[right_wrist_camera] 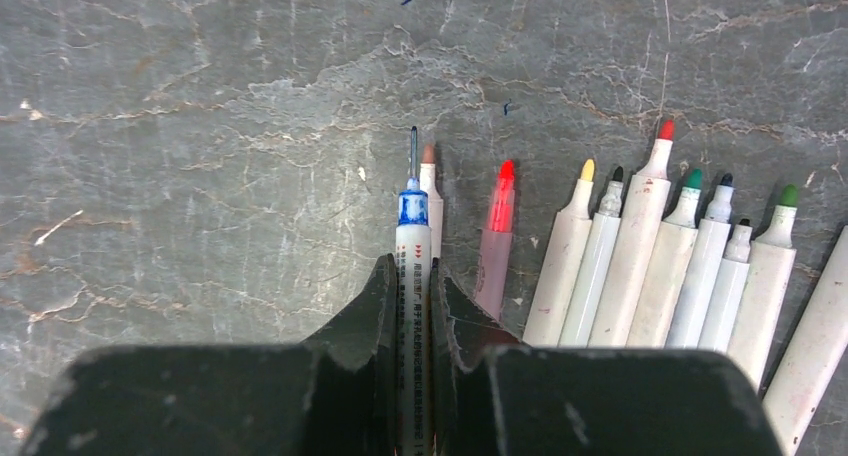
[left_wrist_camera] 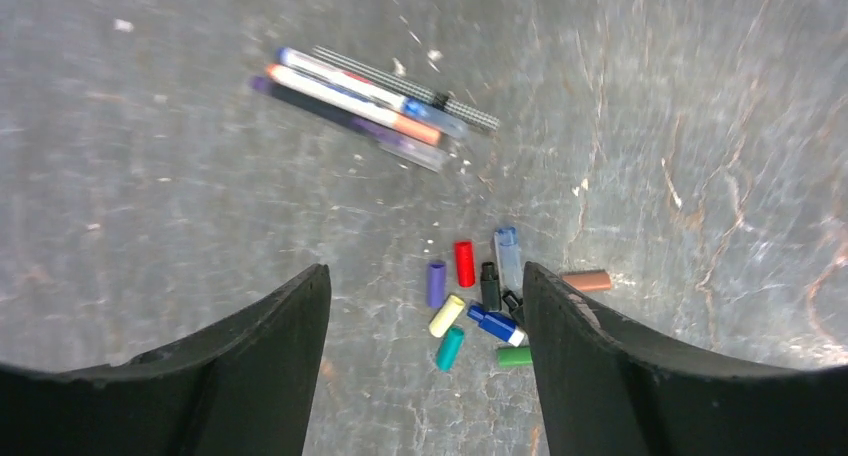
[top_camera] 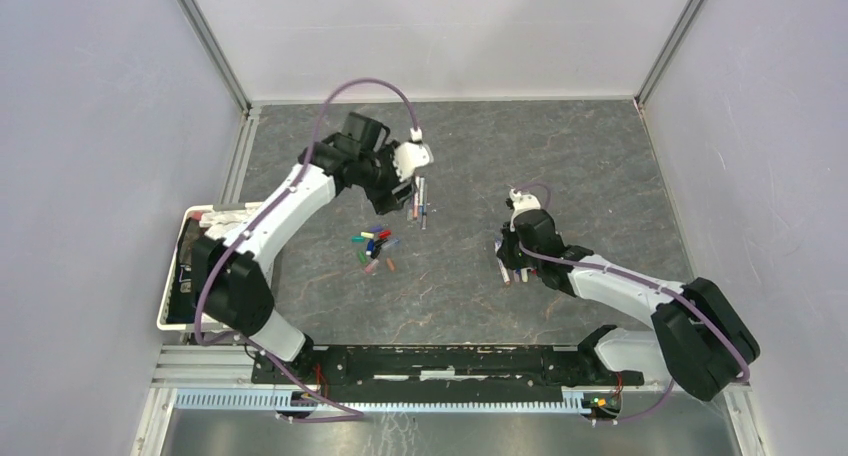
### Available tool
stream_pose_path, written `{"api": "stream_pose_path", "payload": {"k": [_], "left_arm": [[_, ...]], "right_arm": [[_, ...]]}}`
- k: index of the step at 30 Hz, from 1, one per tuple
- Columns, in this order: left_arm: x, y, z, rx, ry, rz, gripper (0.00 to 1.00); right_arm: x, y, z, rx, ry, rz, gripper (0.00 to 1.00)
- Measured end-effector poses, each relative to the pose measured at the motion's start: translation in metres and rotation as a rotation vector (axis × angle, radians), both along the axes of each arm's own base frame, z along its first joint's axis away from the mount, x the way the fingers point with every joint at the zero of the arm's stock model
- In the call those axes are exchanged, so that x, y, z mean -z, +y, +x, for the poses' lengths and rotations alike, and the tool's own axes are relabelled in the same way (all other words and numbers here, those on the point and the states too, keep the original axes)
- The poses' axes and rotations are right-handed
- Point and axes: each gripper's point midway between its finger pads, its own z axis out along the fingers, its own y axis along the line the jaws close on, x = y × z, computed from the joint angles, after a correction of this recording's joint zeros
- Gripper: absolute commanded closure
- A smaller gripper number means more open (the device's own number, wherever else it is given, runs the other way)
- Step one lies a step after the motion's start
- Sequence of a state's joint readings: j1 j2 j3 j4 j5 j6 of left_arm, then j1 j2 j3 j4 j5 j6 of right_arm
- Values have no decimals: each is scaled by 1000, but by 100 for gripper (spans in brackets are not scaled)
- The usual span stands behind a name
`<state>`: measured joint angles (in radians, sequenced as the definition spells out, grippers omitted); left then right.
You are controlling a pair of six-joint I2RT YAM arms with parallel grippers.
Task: Open the pen caps
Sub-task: Place the pen at the center of the board.
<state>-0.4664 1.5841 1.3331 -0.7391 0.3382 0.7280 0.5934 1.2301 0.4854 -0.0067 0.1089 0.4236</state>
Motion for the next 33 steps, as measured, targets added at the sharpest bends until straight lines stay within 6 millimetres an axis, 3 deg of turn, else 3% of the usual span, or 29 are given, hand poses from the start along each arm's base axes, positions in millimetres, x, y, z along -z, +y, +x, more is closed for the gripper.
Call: {"api": "stream_pose_path", "payload": {"k": [3, 6, 14, 19, 28, 33], "left_arm": [[-48, 0, 8, -48, -49, -57, 21], [-68, 6, 6, -80, -56, -77, 20], [-51, 22, -17, -113, 28, -46, 20], [-45, 27, -21, -123, 56, -37, 20], [-43, 32, -21, -138, 65, -36, 19], [-43, 33, -24, -139, 65, -37, 19]], "right_arm": [[7, -3, 1, 6, 13, -27, 96], [11, -5, 3, 15, 13, -43, 96], [2, -3, 11, 37, -30, -25, 95], [-9, -2, 19, 59, -68, -23, 94], [4, -11, 22, 93, -53, -80, 66], [7, -11, 22, 94, -47, -82, 61]]}}
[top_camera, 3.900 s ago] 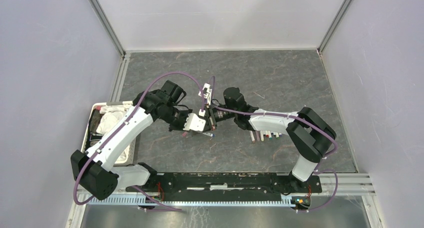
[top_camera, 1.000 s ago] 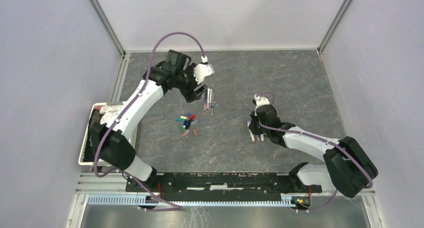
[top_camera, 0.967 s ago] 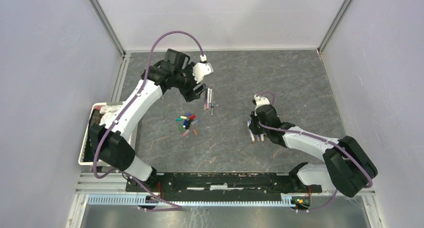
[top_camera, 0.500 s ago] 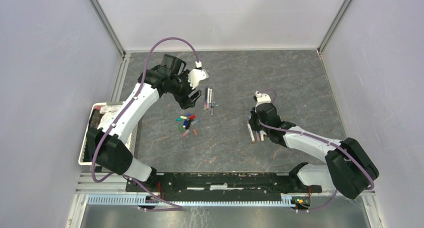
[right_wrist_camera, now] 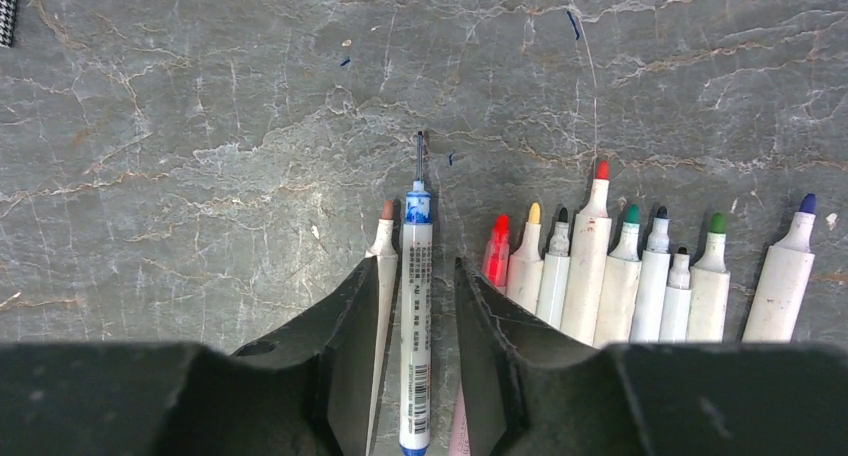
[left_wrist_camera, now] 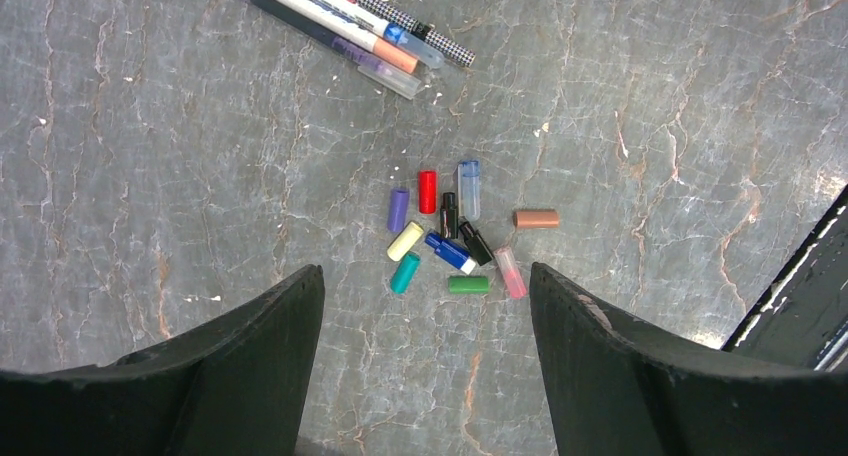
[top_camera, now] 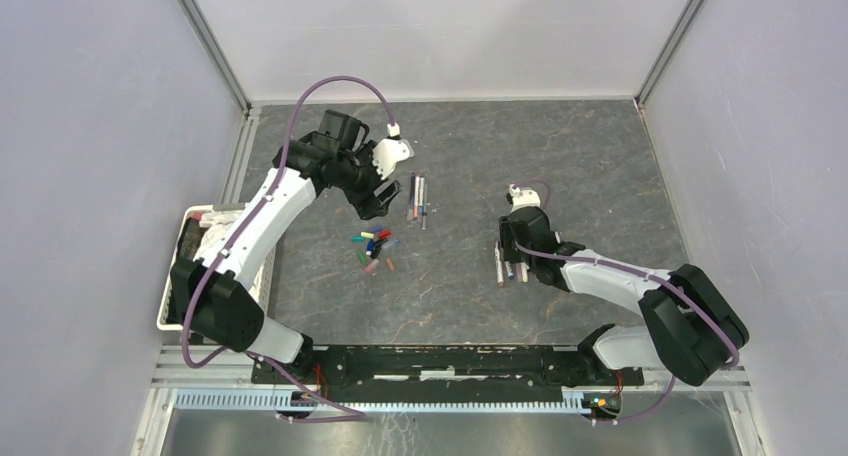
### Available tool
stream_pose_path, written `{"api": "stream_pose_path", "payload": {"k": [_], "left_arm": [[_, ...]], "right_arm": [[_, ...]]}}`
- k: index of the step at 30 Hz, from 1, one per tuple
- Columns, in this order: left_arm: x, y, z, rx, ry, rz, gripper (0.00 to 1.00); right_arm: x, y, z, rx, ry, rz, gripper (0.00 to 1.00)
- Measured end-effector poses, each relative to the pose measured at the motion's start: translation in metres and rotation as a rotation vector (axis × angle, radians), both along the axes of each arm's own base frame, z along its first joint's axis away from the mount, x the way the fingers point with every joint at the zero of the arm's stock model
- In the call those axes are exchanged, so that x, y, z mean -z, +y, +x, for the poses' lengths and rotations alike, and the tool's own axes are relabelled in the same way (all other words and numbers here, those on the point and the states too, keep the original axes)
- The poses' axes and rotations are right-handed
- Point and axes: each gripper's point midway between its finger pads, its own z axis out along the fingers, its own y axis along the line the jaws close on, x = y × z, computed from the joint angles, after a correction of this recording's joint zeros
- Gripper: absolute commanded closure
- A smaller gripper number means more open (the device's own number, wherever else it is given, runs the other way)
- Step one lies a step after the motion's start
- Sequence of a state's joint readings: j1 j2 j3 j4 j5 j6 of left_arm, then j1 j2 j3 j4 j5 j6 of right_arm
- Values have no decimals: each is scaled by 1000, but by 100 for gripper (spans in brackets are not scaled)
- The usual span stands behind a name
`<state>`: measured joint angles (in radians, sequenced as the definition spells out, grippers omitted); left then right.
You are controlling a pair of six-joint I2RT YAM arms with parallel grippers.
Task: Open the pen caps
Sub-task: Place the pen at the center of the board, then pick up the pen from the center of the board.
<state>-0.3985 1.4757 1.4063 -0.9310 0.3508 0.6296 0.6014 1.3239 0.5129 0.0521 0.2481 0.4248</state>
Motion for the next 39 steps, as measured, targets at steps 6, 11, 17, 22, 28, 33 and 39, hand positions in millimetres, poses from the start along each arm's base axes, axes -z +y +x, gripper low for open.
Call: {"api": "stream_pose_path", "payload": {"k": [6, 11, 17, 22, 28, 33, 39], "left_arm": [[-3, 0, -1, 0, -8, -4, 19], [-4, 1, 0, -2, -3, -18, 19], [-6, 22, 11, -82, 11, -57, 8], [-10, 50, 24, -178, -2, -75, 0], [-26, 55, 23, -191, -58, -79, 0], [-26, 58, 25, -213, -57, -79, 0], [-24, 58, 25, -227, -51, -84, 0]], "right_arm": [[0, 0, 0, 1, 1, 0, 63], [-7, 2, -1, -3, -11, 25, 64], [-24, 13, 2, -31, -33, 56, 51], [-53, 50, 31, -86, -62, 60, 46], [-68, 119, 74, -167, -69, 42, 52], [-50, 165, 100, -208, -30, 3, 57], [-28, 192, 126, -219, 9, -37, 70]]}}
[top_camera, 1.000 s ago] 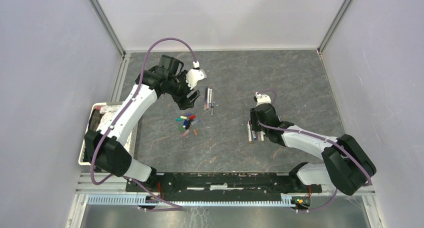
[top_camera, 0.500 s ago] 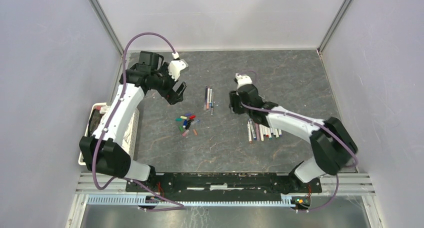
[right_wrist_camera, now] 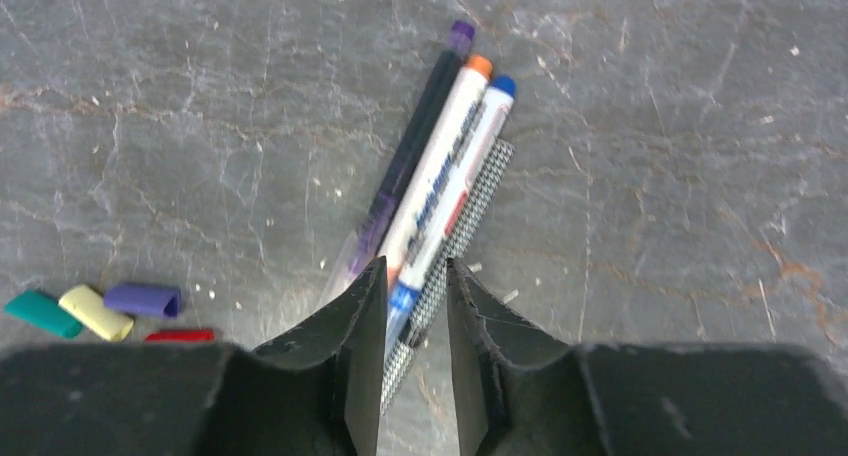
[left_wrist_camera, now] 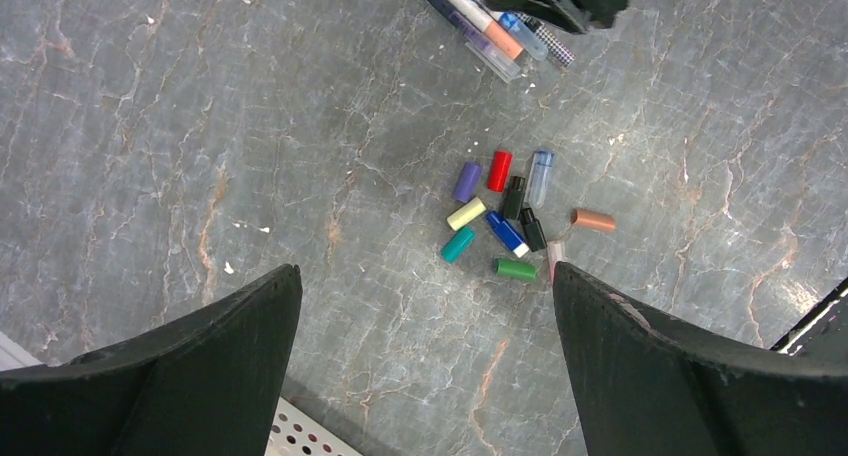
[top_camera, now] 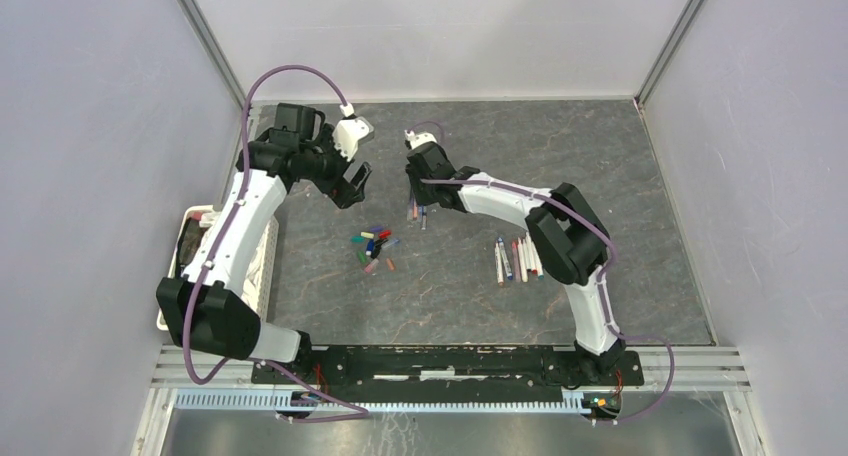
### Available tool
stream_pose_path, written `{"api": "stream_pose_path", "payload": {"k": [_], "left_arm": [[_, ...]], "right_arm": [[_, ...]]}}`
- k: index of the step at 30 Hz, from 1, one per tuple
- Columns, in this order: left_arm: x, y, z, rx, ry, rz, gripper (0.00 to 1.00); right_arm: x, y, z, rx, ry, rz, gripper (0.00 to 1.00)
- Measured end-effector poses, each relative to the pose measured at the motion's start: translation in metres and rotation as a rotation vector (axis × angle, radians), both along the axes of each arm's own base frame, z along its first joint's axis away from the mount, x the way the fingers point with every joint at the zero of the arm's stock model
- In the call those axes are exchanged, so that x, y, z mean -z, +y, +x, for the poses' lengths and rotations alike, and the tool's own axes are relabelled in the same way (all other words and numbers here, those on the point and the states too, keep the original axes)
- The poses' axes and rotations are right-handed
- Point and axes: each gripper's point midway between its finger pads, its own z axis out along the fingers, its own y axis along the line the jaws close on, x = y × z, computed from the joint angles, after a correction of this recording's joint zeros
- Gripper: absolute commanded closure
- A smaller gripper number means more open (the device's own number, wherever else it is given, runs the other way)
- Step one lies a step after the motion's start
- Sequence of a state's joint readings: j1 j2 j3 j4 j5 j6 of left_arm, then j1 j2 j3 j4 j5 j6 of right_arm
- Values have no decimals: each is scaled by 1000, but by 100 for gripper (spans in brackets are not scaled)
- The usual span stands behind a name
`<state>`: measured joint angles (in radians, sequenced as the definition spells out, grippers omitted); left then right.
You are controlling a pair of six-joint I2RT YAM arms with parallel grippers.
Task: Open the pen caps
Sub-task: Pick up the pen from the center of the board.
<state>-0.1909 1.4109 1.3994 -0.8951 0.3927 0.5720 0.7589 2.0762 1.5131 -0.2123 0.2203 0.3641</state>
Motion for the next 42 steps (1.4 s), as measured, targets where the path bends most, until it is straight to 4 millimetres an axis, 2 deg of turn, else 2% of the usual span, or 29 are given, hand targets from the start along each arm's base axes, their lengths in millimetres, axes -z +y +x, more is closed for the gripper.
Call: {"api": "stream_pose_path", "payload": {"k": [4, 9, 13, 22, 30, 37, 42], "left_arm": [[8, 1, -3, -1, 17, 5, 0], [16, 5, -5, -12, 35, 23, 0], [14, 6, -6, -17, 26, 28, 0], [14, 6, -7, -18, 22, 28, 0], [14, 6, -7, -17, 22, 28, 0], [14, 6, -7, -17, 23, 28, 0], [14, 6, -7, -15, 24, 25, 0]], "right_arm": [[8, 11, 12, -6, 4, -12, 81], [14, 19, 22, -8, 9, -20, 86], [22, 15, 22, 0, 29, -28, 86], [28, 0, 27, 39, 37, 3, 84], [30, -4, 24, 46, 60, 10, 68], [37, -9, 18, 50, 92, -16, 69], [39, -9, 19, 59, 92, -18, 75]]}}
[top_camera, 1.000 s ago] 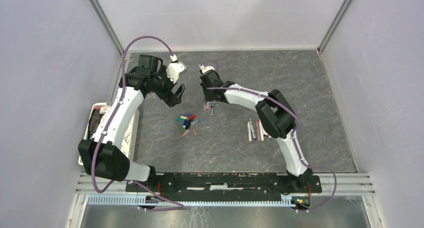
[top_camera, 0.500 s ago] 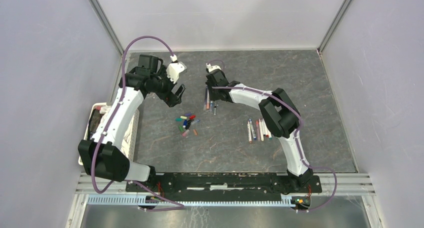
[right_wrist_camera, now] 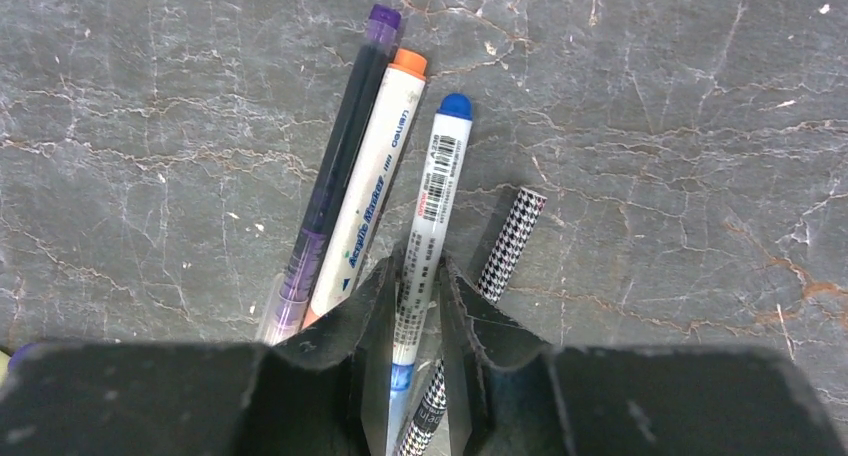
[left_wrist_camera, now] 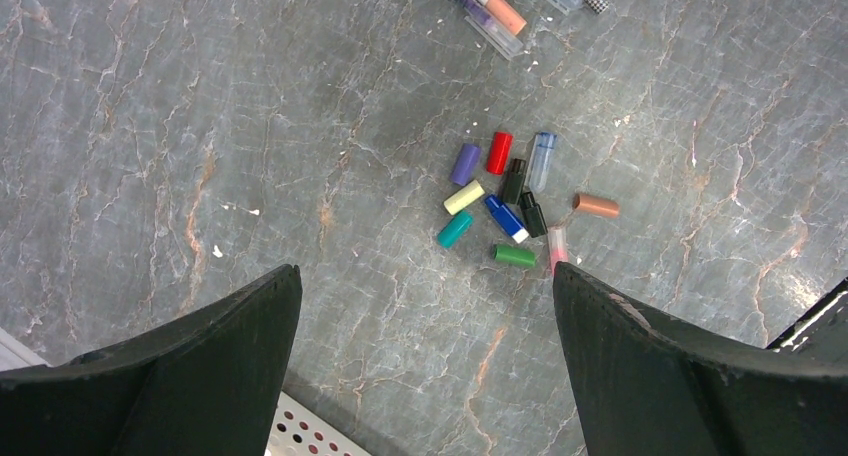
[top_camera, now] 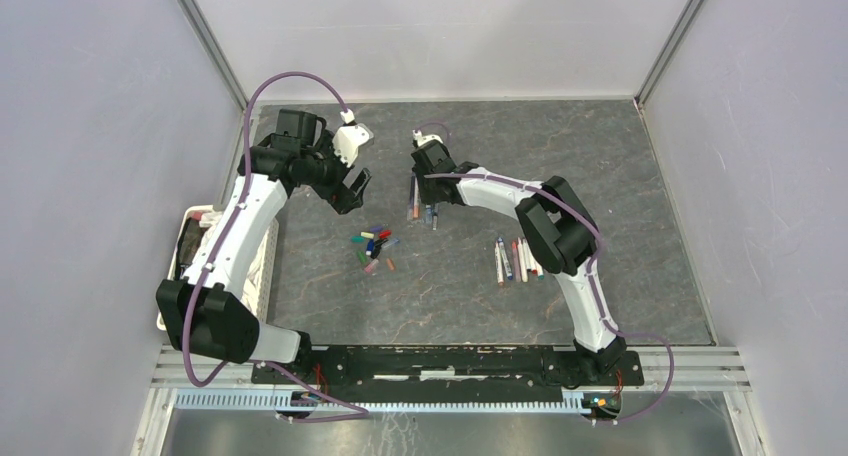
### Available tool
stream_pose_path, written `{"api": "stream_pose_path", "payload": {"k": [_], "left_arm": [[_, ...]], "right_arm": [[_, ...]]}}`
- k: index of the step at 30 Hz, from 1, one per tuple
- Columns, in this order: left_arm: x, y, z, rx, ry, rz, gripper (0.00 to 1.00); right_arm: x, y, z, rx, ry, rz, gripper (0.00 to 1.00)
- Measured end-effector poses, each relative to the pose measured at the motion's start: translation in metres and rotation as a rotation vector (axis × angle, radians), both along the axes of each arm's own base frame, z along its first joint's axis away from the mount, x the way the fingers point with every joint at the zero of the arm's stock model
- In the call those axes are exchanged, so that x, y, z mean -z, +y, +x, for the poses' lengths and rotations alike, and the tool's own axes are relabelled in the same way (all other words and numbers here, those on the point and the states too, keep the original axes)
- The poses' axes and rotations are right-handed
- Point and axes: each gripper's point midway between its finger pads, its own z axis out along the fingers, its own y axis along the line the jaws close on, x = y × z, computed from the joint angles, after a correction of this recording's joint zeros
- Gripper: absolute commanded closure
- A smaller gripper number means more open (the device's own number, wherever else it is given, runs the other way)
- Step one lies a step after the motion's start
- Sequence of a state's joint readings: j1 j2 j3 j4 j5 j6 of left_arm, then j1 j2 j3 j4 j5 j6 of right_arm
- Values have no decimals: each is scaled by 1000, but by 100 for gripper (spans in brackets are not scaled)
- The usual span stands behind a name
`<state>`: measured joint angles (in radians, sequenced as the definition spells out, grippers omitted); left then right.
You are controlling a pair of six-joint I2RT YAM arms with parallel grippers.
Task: Open the pen caps
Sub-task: Pick up the pen from the center of the board.
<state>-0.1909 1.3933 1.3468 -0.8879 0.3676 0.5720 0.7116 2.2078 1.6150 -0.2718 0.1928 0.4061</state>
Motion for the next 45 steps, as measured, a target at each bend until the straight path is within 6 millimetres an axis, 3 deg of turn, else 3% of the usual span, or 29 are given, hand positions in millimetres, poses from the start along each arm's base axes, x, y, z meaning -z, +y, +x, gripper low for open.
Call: {"api": "stream_pose_path", "payload": {"k": [13, 21, 25, 30, 34, 41, 45], "left_arm": [[0, -1, 0, 1, -1, -3, 0], [2, -6, -3, 18, 13, -28, 0], [1, -7, -3, 5, 19, -44, 0], [-3, -19, -4, 7, 35, -118, 0], [-9, -36, -13, 35, 81, -226, 0], [-26, -67, -31, 92, 178, -430, 3], [-40, -82, -41, 141, 225, -536, 5]], "right_arm": [[0, 5, 1, 28, 10, 25, 100], [-10, 7, -1, 58, 8, 83, 100], [-42, 7, -4, 73, -32, 145, 100], [-108, 10, -9, 79, -131, 296, 100], [-152, 10, -23, 78, -193, 450, 100], [-194, 14, -61, 68, -260, 667, 100], [-220, 26, -90, 39, -297, 789, 100]]}}
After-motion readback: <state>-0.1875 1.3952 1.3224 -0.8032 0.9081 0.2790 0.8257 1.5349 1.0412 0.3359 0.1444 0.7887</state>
